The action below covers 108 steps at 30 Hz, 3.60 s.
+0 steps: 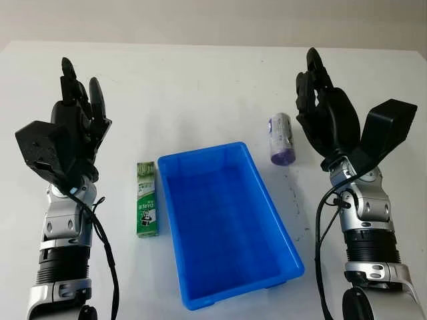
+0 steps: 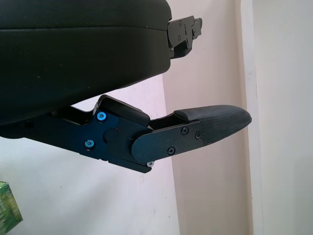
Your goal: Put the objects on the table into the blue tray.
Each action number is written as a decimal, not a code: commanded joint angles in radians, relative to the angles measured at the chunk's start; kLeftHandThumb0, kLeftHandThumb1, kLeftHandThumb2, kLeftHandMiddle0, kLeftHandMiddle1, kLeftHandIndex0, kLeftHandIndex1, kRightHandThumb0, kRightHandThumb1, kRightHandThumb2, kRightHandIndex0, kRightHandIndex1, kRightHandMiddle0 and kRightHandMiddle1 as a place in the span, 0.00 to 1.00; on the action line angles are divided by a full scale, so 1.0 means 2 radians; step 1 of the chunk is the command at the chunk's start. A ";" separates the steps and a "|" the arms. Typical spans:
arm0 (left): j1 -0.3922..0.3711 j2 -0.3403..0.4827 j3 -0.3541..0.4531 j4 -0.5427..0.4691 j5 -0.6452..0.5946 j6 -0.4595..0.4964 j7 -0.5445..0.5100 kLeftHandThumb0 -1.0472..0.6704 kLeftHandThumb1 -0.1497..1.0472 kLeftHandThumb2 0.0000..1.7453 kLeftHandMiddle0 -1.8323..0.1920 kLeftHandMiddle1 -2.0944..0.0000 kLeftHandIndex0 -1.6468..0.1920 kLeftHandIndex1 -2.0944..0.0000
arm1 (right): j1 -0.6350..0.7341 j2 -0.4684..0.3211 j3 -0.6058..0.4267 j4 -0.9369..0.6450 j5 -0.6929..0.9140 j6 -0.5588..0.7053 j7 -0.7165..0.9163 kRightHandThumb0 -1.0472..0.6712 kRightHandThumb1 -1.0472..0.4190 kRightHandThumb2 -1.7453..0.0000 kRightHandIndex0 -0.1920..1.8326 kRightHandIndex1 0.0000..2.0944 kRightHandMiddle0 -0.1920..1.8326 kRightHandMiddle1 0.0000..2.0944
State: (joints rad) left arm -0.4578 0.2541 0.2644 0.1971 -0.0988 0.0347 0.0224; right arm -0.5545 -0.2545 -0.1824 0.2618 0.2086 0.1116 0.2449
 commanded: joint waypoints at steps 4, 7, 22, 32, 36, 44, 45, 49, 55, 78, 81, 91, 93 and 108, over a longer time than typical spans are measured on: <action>0.002 0.005 0.000 -0.010 0.001 -0.002 -0.003 0.14 1.00 0.39 1.00 0.98 1.00 1.00 | 0.002 -0.005 -0.001 -0.012 0.000 0.000 0.001 0.20 0.00 0.60 0.00 0.00 0.00 0.00; 0.001 0.005 0.000 -0.012 0.001 0.004 -0.002 0.13 1.00 0.39 1.00 0.98 1.00 1.00 | 0.000 -0.004 -0.001 -0.008 -0.001 -0.001 0.000 0.20 0.00 0.61 0.00 0.00 0.00 0.00; 0.008 0.003 -0.002 -0.014 0.004 0.003 0.001 0.13 1.00 0.39 1.00 0.98 1.00 1.00 | -0.053 -0.100 0.007 0.028 -0.032 -0.009 0.070 0.21 0.00 0.71 0.00 0.00 0.00 0.00; 0.007 0.002 -0.002 -0.011 0.004 0.004 0.000 0.14 1.00 0.39 1.00 0.98 1.00 1.00 | -0.177 -0.219 0.068 0.187 -0.151 -0.124 0.138 0.16 0.07 0.96 0.01 0.02 0.02 0.02; 0.008 0.004 -0.002 -0.011 0.005 0.005 -0.001 0.14 1.00 0.38 0.99 0.97 1.00 1.00 | -0.205 -0.250 0.108 0.202 -0.225 -0.140 0.122 0.14 0.11 0.98 0.03 0.03 0.05 0.03; 0.008 0.003 -0.002 -0.012 0.003 0.007 -0.003 0.14 1.00 0.38 1.00 0.97 1.00 1.00 | -0.267 -0.310 0.192 0.288 -0.362 -0.311 0.070 0.15 0.21 0.98 0.07 0.04 0.09 0.04; 0.007 0.003 -0.002 -0.013 0.003 0.008 -0.004 0.14 1.00 0.38 1.00 0.98 1.00 1.00 | -0.273 -0.314 0.201 0.296 -0.377 -0.325 0.062 0.16 0.21 0.98 0.07 0.04 0.09 0.04; 0.007 0.003 -0.003 -0.012 0.004 0.012 -0.005 0.14 1.00 0.39 1.00 0.97 1.00 1.00 | -0.302 -0.339 0.253 0.317 -0.467 -0.377 0.008 0.17 0.21 0.97 0.08 0.04 0.10 0.04; 0.005 0.001 -0.003 -0.013 0.003 0.014 -0.003 0.14 1.00 0.38 0.99 0.97 1.00 1.00 | -0.338 -0.364 0.327 0.341 -0.593 -0.432 -0.100 0.20 0.21 0.97 0.09 0.03 0.11 0.04; -0.005 0.001 -0.007 -0.004 0.004 0.012 -0.004 0.16 1.00 0.38 0.98 0.97 1.00 1.00 | -0.382 -0.325 0.501 0.402 -0.792 -0.465 -0.389 0.24 0.19 0.98 0.14 0.04 0.17 0.05; -0.004 0.003 -0.006 -0.006 0.004 0.014 -0.004 0.15 1.00 0.38 0.99 0.98 1.00 1.00 | -0.385 -0.311 0.519 0.417 -0.803 -0.459 -0.428 0.32 0.16 0.96 0.15 0.04 0.17 0.05; -0.001 0.003 -0.007 -0.009 0.009 0.016 0.002 0.15 1.00 0.38 0.99 0.97 1.00 1.00 | -0.389 -0.288 0.552 0.443 -0.807 -0.453 -0.456 0.33 0.16 0.97 0.14 0.03 0.16 0.04; -0.001 0.002 -0.008 -0.009 0.007 0.014 0.001 0.15 1.00 0.38 0.99 0.97 1.00 1.00 | -0.387 -0.284 0.560 0.445 -0.812 -0.452 -0.471 0.34 0.15 0.97 0.15 0.03 0.16 0.04; 0.003 0.004 -0.006 -0.011 0.011 0.011 0.008 0.15 1.00 0.37 0.99 0.98 1.00 1.00 | -0.386 -0.284 0.582 0.453 -0.805 -0.464 -0.455 0.39 0.12 0.96 0.17 0.03 0.18 0.04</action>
State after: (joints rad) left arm -0.4523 0.2536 0.2523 0.1878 -0.0854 0.0668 0.0356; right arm -1.3142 -0.8085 0.9780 1.1693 -1.4092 -0.8079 -0.6681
